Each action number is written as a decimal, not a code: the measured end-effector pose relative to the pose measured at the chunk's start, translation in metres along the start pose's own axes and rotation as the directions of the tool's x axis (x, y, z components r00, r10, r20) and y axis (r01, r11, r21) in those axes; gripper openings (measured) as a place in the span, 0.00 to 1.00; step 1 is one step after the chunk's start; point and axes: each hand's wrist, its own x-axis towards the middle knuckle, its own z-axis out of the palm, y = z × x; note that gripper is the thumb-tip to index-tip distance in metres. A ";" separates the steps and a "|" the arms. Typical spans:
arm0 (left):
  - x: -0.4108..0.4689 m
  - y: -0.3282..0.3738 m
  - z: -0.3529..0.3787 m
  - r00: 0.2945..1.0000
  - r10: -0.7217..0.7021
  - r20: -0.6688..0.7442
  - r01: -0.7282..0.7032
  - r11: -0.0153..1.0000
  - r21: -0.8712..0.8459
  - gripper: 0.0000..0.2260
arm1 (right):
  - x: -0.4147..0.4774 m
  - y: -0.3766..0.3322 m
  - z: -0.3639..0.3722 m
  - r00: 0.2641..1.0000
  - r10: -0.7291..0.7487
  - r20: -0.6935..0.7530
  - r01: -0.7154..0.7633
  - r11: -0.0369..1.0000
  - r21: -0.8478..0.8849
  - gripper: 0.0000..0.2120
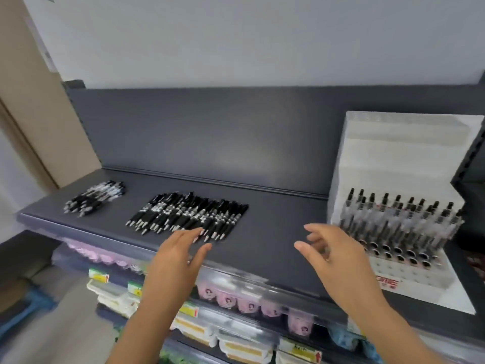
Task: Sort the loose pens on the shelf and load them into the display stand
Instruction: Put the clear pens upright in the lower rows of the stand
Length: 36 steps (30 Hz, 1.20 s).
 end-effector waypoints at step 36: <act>0.210 -0.453 -0.139 0.990 -0.068 0.124 0.001 0.880 0.475 0.24 | 0.243 -0.289 0.463 0.858 0.003 0.514 0.182 0.934 -0.309 0.32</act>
